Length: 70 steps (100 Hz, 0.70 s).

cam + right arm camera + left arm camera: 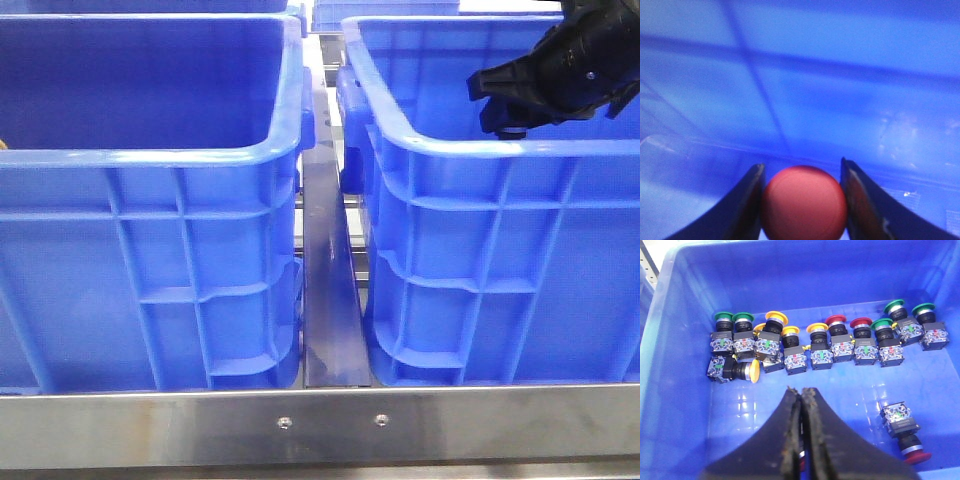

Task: Pick red and yellow buttons and place in box
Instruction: 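Lower the red button into the crate and open the right gripper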

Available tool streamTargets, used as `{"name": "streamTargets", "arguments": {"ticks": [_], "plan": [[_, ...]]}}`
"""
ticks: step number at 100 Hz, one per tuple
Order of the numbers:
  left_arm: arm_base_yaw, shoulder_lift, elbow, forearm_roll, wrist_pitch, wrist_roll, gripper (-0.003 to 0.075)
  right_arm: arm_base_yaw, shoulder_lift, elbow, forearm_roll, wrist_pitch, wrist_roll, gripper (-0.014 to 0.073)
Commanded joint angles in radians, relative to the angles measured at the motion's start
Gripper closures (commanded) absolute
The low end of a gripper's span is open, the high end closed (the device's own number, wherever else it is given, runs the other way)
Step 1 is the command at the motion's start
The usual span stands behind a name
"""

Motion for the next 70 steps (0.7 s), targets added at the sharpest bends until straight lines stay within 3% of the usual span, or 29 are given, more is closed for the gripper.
{"name": "streamTargets", "arguments": {"ticks": [1, 26, 53, 70], "plan": [[0.003, -0.001, -0.028, 0.021, -0.069, -0.012, 0.0739, -0.005, -0.032, -0.005, 0.010, 0.018, -0.010, 0.0372], [0.003, -0.001, -0.028, 0.021, -0.073, -0.012, 0.0739, -0.005, -0.033, 0.031, 0.036, 0.022, -0.010, 0.0282], [0.003, -0.001, -0.028, 0.021, -0.082, -0.012, 0.0739, -0.005, -0.039, 0.036, 0.043, 0.049, -0.010, 0.0263], [0.003, -0.001, -0.028, 0.021, -0.085, -0.012, 0.0739, -0.005, -0.057, 0.036, 0.043, 0.047, -0.010, 0.0146]]}}
